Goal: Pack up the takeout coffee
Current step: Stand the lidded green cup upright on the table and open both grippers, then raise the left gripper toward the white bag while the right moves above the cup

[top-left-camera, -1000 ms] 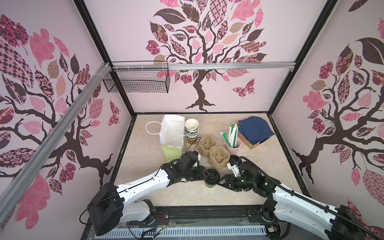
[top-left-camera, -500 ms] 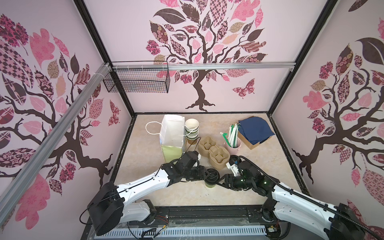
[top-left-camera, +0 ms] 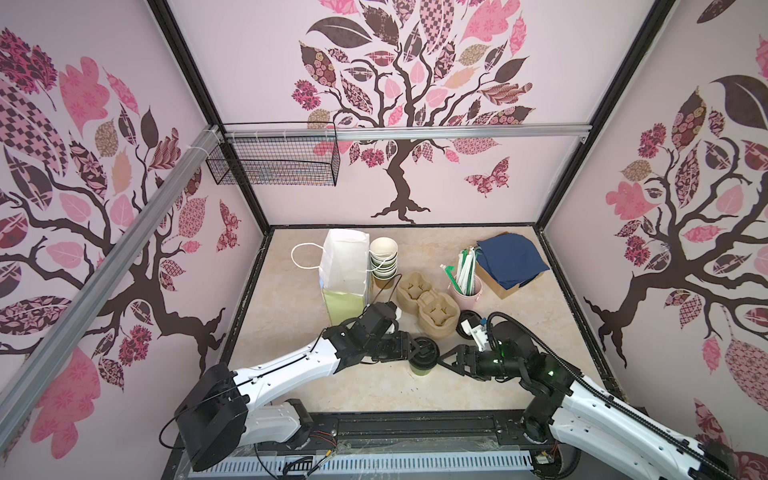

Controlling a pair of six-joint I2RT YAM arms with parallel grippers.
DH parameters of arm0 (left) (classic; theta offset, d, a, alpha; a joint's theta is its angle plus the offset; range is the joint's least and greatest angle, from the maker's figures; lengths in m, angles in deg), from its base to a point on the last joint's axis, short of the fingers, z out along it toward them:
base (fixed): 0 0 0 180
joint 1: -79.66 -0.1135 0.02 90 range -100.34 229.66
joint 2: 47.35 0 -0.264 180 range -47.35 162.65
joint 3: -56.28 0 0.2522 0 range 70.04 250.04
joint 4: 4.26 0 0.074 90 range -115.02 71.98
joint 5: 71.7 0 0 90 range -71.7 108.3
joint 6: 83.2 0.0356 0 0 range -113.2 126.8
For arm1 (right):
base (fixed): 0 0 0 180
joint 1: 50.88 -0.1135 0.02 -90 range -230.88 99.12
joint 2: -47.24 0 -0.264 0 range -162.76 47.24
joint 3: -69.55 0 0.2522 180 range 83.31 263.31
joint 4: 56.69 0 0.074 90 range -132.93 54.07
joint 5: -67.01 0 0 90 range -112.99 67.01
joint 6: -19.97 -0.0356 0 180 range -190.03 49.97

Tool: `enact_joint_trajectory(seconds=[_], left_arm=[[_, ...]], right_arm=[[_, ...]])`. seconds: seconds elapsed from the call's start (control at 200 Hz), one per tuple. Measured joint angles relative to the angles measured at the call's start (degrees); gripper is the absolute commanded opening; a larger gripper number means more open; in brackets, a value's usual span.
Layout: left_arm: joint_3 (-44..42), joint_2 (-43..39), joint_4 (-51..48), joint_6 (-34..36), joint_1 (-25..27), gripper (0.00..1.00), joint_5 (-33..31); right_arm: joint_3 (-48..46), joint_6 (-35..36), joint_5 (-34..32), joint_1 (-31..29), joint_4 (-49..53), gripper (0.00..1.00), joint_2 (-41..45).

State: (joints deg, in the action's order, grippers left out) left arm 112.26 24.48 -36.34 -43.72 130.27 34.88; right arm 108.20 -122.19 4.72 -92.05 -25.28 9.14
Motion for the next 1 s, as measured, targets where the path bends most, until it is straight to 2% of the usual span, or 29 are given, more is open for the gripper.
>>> enact_joint_trajectory(seconds=[0.585,0.855,1.0], left_arm=[[2.3,-4.6,-4.4,1.8,0.0,0.77,-0.7],[10.1,-10.6,-10.7,4.5,0.0,0.76,-2.8],[17.1,-14.6,-15.4,7.0,0.0,0.76,-7.5]], right_arm=[[9.5,4.6,-9.6,0.0,17.6,0.82,3.0],[21.6,11.8,-13.7,0.0,25.0,0.78,-3.8],[29.6,16.8,-15.7,-0.1,28.0,0.73,-9.6]])
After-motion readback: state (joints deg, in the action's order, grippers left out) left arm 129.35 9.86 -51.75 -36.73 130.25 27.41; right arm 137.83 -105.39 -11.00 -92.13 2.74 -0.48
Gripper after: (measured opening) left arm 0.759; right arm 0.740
